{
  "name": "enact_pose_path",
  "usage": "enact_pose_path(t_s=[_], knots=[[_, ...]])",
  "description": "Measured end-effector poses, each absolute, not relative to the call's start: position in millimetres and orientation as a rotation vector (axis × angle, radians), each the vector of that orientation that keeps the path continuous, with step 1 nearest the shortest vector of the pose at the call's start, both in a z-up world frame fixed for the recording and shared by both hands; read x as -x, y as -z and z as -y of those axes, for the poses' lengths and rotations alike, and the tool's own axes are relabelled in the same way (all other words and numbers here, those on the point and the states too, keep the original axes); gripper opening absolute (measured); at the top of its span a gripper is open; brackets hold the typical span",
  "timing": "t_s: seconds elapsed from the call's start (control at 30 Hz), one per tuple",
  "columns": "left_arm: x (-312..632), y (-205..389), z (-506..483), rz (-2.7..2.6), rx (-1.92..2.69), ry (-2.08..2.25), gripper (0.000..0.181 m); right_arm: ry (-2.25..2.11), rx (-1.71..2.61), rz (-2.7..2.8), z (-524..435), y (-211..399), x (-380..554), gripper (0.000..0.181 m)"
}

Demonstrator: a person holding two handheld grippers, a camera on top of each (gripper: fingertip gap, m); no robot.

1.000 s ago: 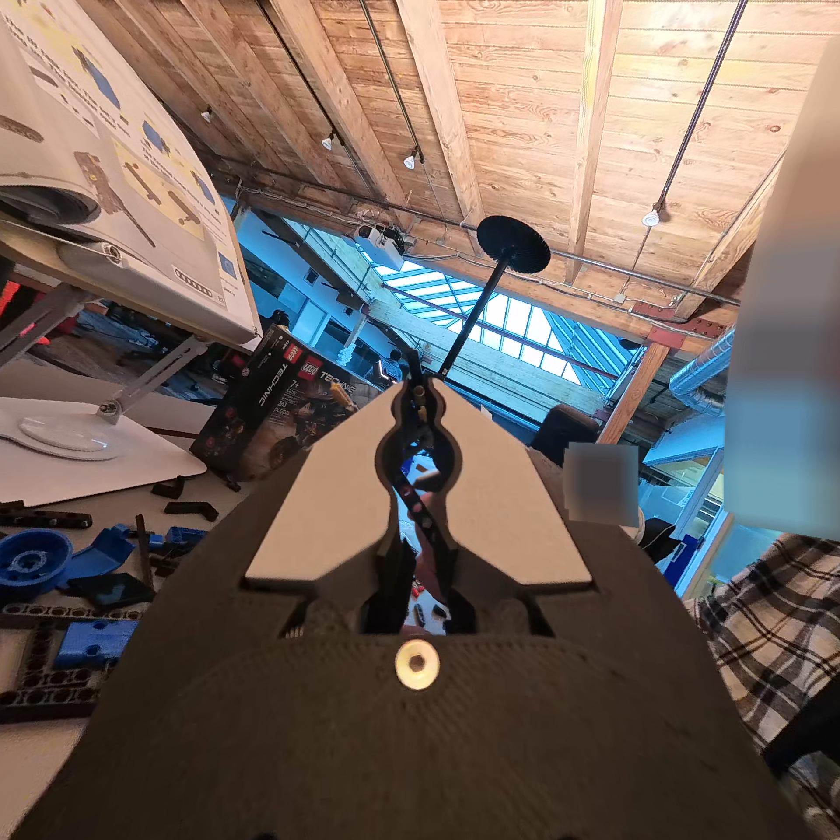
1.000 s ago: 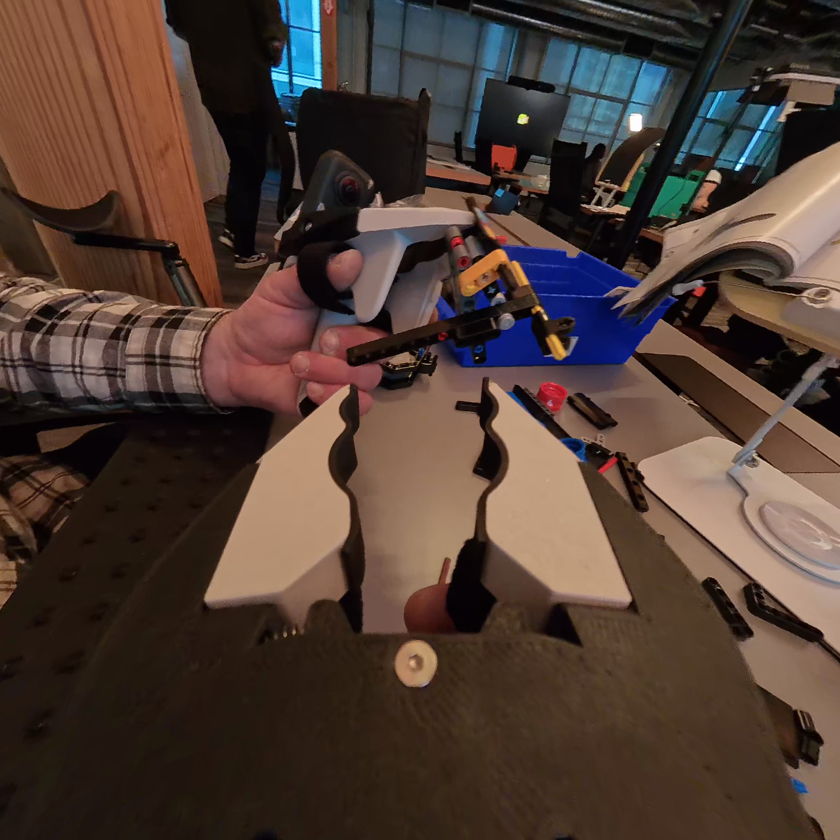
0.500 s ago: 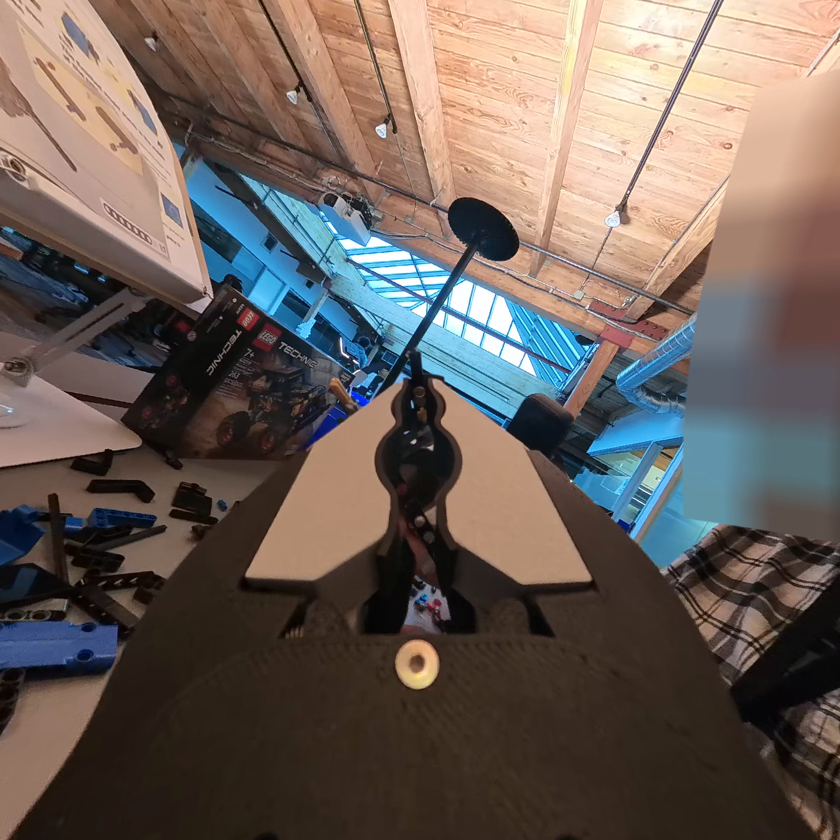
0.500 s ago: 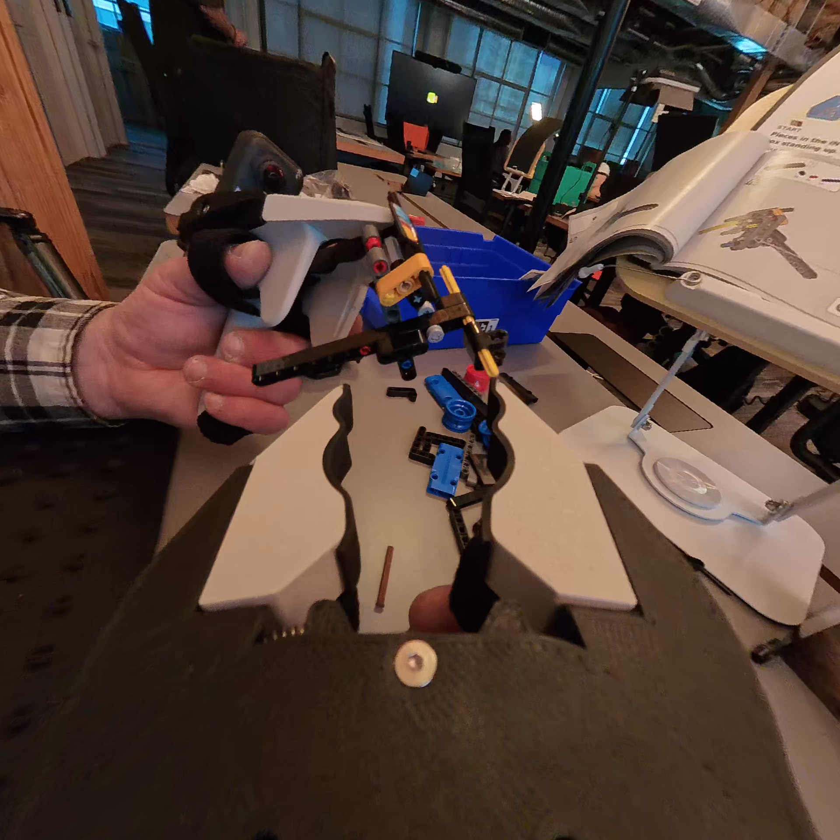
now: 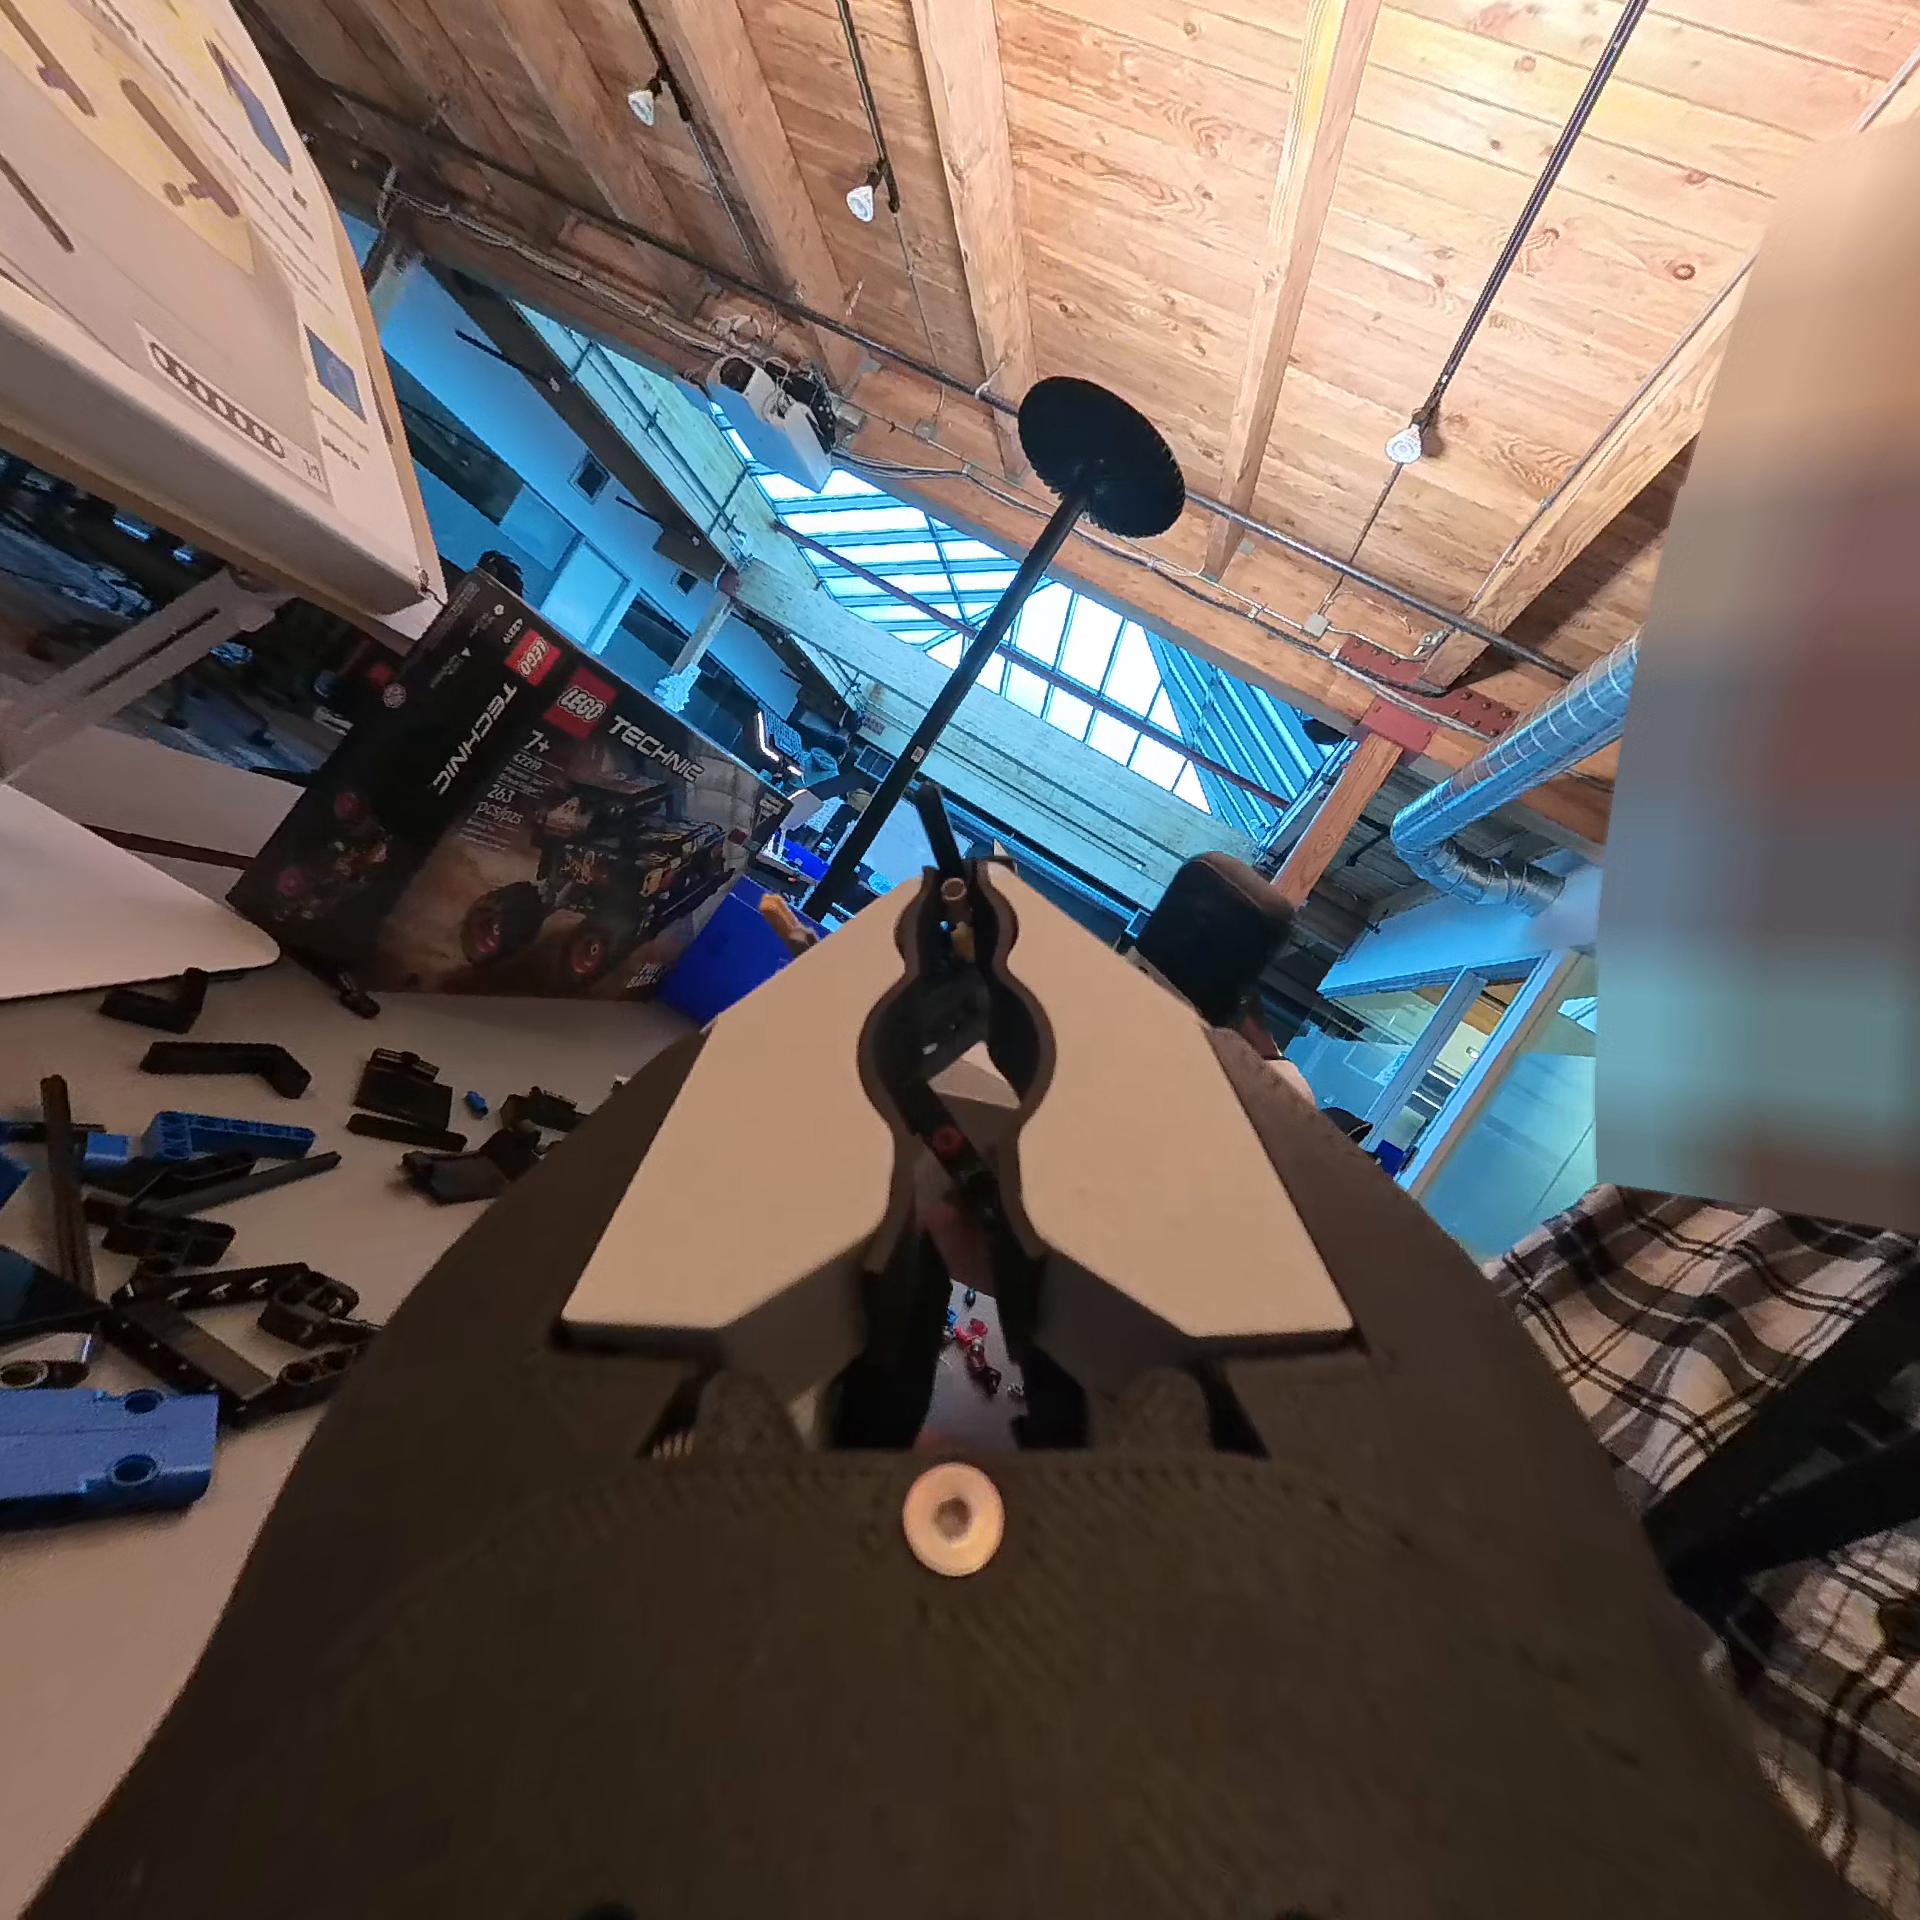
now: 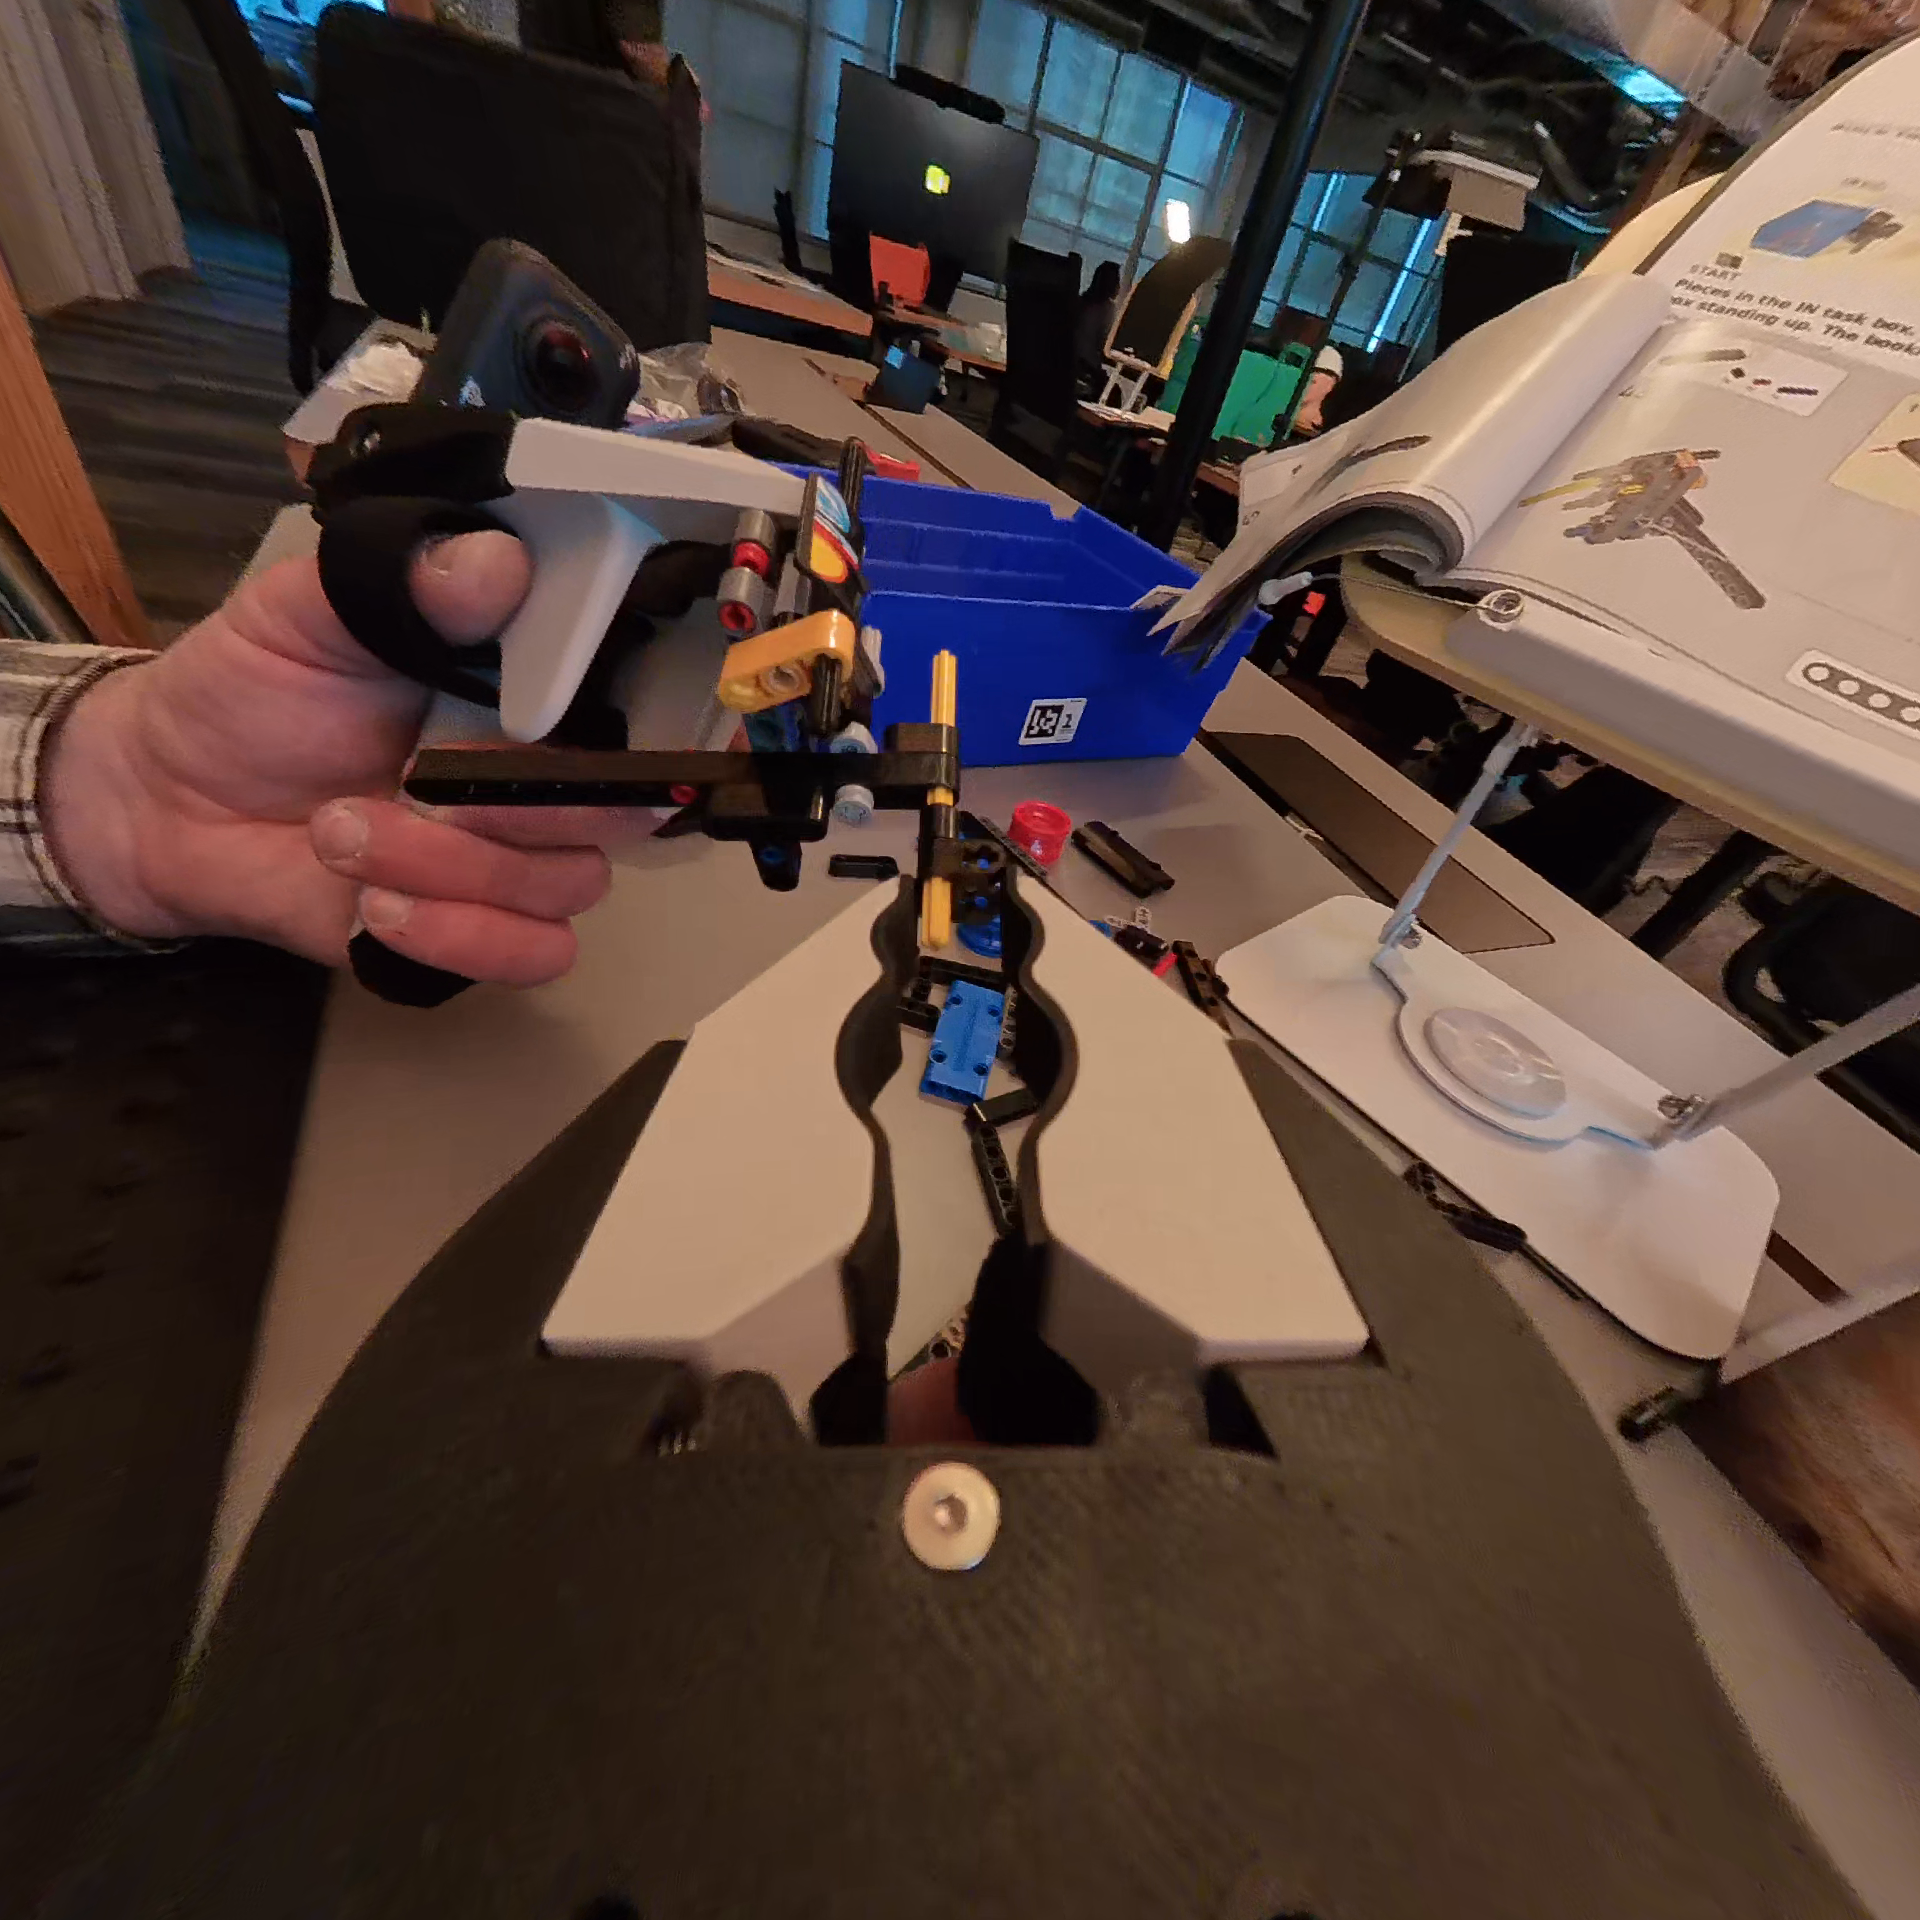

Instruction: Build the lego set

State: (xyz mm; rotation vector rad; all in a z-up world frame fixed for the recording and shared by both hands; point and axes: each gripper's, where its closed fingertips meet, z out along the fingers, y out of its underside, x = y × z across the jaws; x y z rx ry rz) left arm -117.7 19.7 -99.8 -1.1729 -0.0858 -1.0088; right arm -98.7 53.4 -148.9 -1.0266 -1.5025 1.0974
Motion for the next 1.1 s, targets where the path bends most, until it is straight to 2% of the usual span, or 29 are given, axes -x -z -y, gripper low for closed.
enact_pose_path(t_s=[0.27, 0.5, 0.9, 1.0, 1.1], knots=[[114, 96, -17, 0.028, 1.216, 0.945, 0.006, -1.273, 1.053, 1.517, -49, 146, 94, 0.012], [121, 89, -16, -0.012, 1.264, 0.788, 0.018, -1.522, 1.122, 1.491, -47, 141, 89, 0.013], [117, 88, -15, -0.185, 1.416, 0.633, 0.018, -1.698, 1.149, 1.524, -39, 143, 85, 0.012], [112, 88, -11, -0.242, 1.436, 0.621, 0.006, -1.739, 1.149, 1.537, -36, 144, 83, 0.012], [110, 88, -10, -0.267, 1.437, 0.591, 0.006, -1.759, 1.148, 1.554, -34, 145, 82, 0.012]])
